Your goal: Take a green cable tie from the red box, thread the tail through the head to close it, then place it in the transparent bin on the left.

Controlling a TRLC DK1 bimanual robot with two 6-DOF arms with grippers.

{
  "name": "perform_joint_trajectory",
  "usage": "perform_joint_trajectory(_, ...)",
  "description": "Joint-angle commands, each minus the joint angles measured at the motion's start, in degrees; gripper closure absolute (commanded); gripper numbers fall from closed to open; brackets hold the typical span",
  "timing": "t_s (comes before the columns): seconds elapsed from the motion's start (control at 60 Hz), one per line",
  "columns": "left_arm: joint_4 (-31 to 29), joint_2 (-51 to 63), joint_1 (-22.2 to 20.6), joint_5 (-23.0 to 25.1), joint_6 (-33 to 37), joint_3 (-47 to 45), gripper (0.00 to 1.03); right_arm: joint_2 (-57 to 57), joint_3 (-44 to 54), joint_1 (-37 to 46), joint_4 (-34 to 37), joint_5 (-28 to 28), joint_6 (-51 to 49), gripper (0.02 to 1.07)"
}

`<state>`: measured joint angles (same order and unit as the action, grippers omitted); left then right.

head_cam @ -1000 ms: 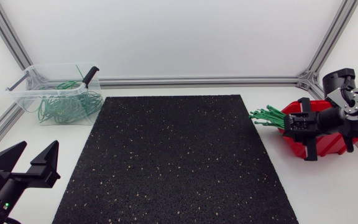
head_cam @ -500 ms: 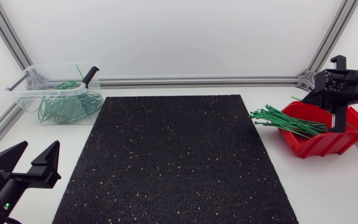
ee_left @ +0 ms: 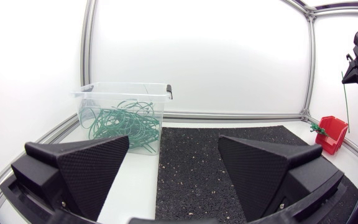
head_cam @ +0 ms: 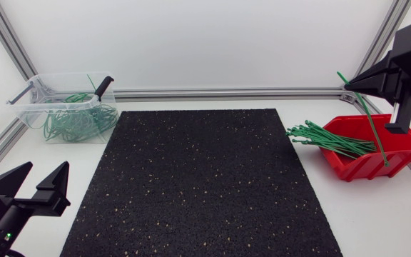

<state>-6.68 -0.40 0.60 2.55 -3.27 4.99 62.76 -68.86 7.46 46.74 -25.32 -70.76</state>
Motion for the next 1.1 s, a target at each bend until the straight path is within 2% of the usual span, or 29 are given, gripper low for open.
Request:
perform_joint_trajectory(0.0,-3.69,-0.39,-0.43,0.53,-0.95,-1.83,0.03,-2.82,-1.10,-3.07,0.98,-0.25,6.07,1.01)
perform_joint_trajectory(0.133,-3.69,-0.39,-0.43,0.53,-0.69,-1.83,0.03,-5.28,-1.72,-8.87,1.86,-0.17,13.37,1.01)
perform_joint_trajectory(0.217,-3.69,-0.39,-0.43,0.53,-0.42,-1.83,0.03,-4.67,-4.00,-11.24,4.85,-0.87,15.74,1.01)
perform_joint_trajectory(0.533,-3.69,-0.39,-0.69,0.53,-0.34,-1.83,0.03,-2.73,-3.83,-18.80,4.32,0.45,32.00,1.01)
perform_joint_trajectory(0.7,-3.69,-0.39,-0.69,0.53,-0.34,-1.83,0.03,0.17,-2.77,-26.98,2.04,1.33,42.46,1.01)
perform_joint_trajectory(0.817,-3.78,-0.39,-0.51,0.53,-0.34,-1.83,0.03,3.77,-2.95,-31.63,-0.77,-0.17,48.17,1.01)
perform_joint_trajectory(0.933,-3.78,-0.39,-0.51,0.53,-0.34,-1.83,0.03,11.15,-5.50,-31.81,-1.39,-6.32,53.10,1.01)
perform_joint_trajectory(1.083,-3.78,-0.39,-0.51,0.53,-0.34,-1.83,0.03,17.75,-6.11,-32.60,-6.75,-5.26,61.45,1.01)
